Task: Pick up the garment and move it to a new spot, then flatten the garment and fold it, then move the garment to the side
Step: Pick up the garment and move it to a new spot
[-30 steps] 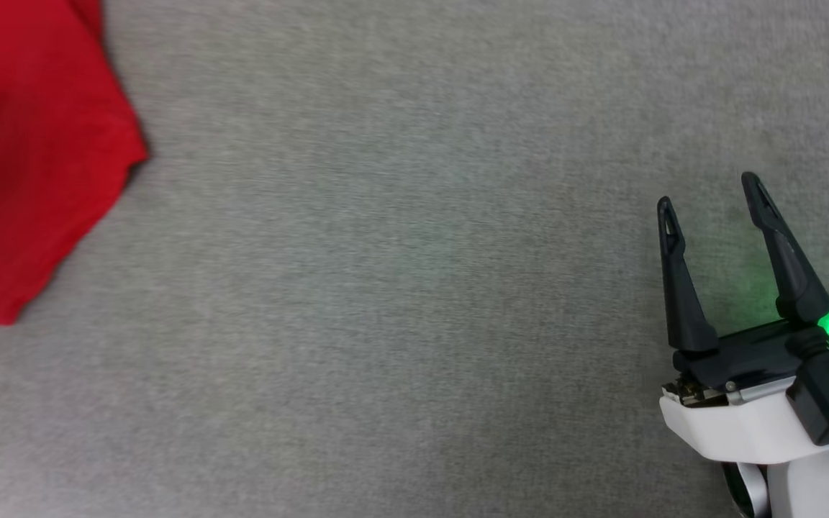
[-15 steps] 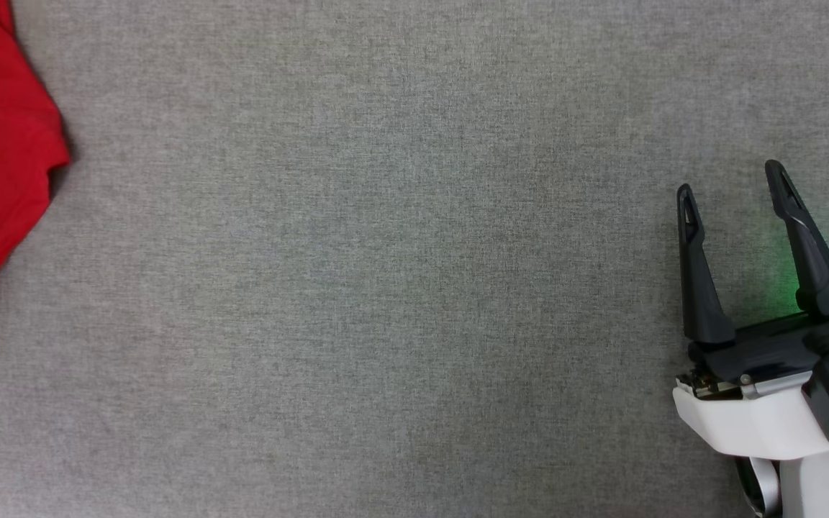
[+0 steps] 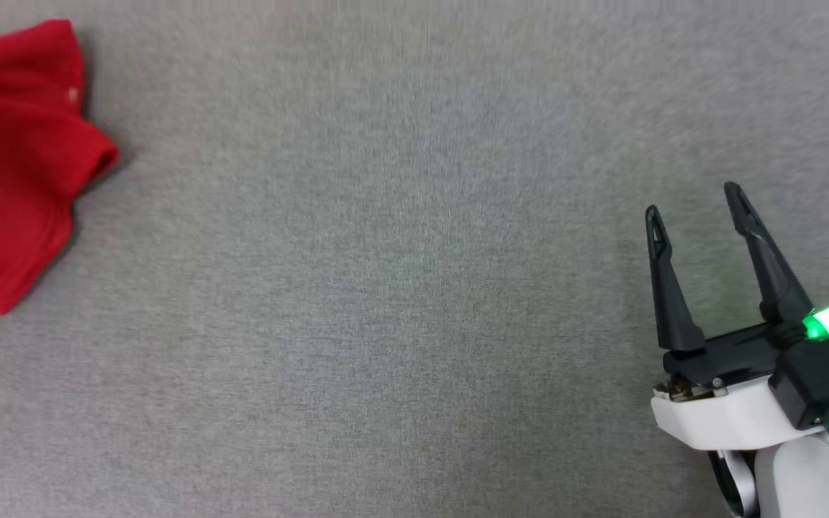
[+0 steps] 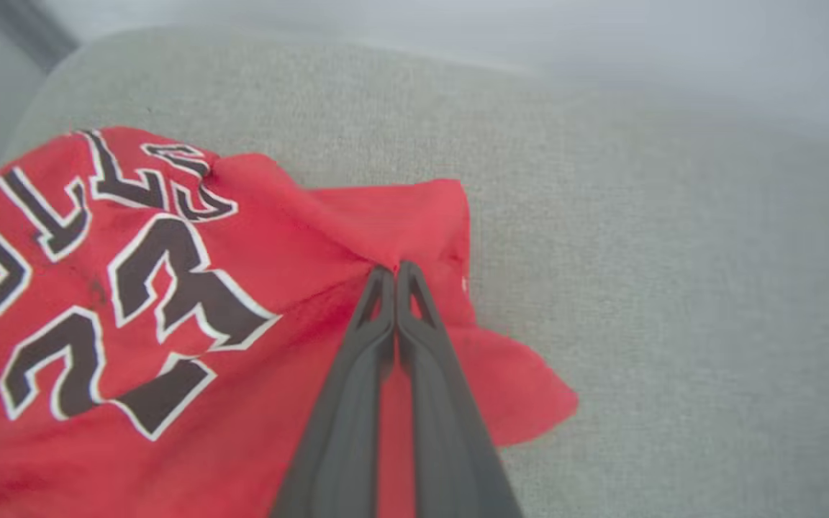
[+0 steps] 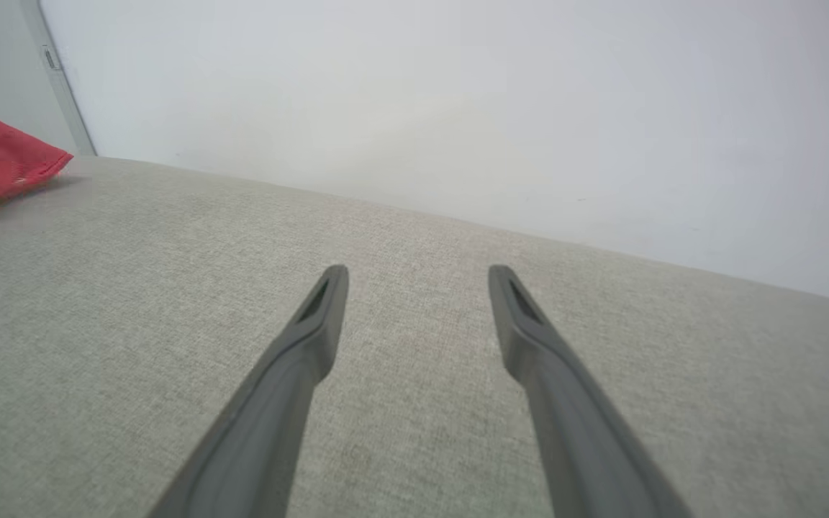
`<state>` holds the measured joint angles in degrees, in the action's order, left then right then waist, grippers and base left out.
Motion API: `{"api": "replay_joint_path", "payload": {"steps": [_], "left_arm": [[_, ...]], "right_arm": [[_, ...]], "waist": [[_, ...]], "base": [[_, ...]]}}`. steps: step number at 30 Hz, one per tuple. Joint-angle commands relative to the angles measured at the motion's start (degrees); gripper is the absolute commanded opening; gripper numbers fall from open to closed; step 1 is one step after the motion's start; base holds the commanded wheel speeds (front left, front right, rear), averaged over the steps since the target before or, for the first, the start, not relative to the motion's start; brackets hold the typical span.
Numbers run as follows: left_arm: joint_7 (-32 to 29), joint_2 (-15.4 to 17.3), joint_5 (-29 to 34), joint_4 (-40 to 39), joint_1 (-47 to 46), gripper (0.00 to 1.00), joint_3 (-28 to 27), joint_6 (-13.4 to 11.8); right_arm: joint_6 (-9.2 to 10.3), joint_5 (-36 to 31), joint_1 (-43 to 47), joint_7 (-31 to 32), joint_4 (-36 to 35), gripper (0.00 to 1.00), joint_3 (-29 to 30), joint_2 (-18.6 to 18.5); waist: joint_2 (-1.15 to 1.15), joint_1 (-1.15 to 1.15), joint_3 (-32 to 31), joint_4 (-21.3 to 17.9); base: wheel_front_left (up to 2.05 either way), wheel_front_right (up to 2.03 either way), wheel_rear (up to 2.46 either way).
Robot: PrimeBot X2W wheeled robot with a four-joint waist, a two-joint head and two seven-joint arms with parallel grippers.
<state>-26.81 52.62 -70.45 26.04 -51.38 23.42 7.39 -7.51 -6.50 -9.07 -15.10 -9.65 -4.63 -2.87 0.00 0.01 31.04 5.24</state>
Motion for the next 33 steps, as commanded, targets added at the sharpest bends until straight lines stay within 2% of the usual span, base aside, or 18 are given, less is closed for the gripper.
{"api": "replay_joint_path", "payload": {"steps": [1, 7, 14, 17, 24, 28, 29, 33], "left_arm": [[4.01, 0.70, 0.05, -0.98, 0.83, 0.00, -0.47, 0.06], [12.73, 1.92, -0.52, -4.74, 1.73, 0.00, -0.41, 0.07], [21.67, 3.43, 3.12, -10.63, 0.25, 0.00, 1.74, 0.07], [24.64, 2.70, 4.95, -12.78, -1.03, 0.00, 2.80, 0.07], [29.55, -2.43, 9.13, -17.41, -5.26, 0.00, 4.54, -0.41], [30.71, -7.81, 11.33, -20.00, -7.47, 0.00, 7.04, -1.49], [30.60, -11.41, 13.78, -20.34, -10.16, 0.00, 9.22, -2.32], [31.59, -15.76, 17.30, -18.20, -13.22, 0.00, 11.63, -3.66]], "right_arm": [[0.04, 0.64, 0.85, -0.10, 0.71, 1.00, -0.05, 0.00], [0.04, 1.93, 2.30, -0.10, 2.80, 1.00, -0.43, 0.00], [0.04, 3.45, 4.01, -0.10, 4.92, 1.00, -1.81, 0.00], [0.04, 4.07, 5.03, -0.10, 5.35, 1.00, -2.06, 0.00], [0.04, 4.49, 5.63, -0.10, 5.30, 1.00, -1.80, 0.00], [0.04, 4.74, 5.48, -0.10, 4.98, 1.00, -0.50, 0.01], [0.04, 5.14, 5.05, -0.10, 4.74, 1.00, 0.72, 0.03], [0.04, 5.97, 4.45, -0.10, 4.19, 1.00, 2.32, 0.03]], "waist": [[0.00, -0.01, -5.66, -0.82], [0.00, -0.01, -12.06, -1.24], [0.00, -0.01, -19.20, -2.75], [0.00, -0.01, -21.44, -3.96], [0.00, -0.01, -23.27, -7.85], [0.00, -0.01, -23.13, -10.61], [0.00, -0.01, -22.52, -12.72], [0.00, -0.01, -21.48, -15.29]], "base": [[0.00, 0.00, 0.00], [0.00, 0.00, 0.00], [0.00, 0.00, 0.00], [0.00, 0.00, 0.00], [0.00, 0.00, 0.00], [0.00, 0.00, 0.00], [0.00, 0.00, 0.00], [0.00, 0.00, 0.00]]}}
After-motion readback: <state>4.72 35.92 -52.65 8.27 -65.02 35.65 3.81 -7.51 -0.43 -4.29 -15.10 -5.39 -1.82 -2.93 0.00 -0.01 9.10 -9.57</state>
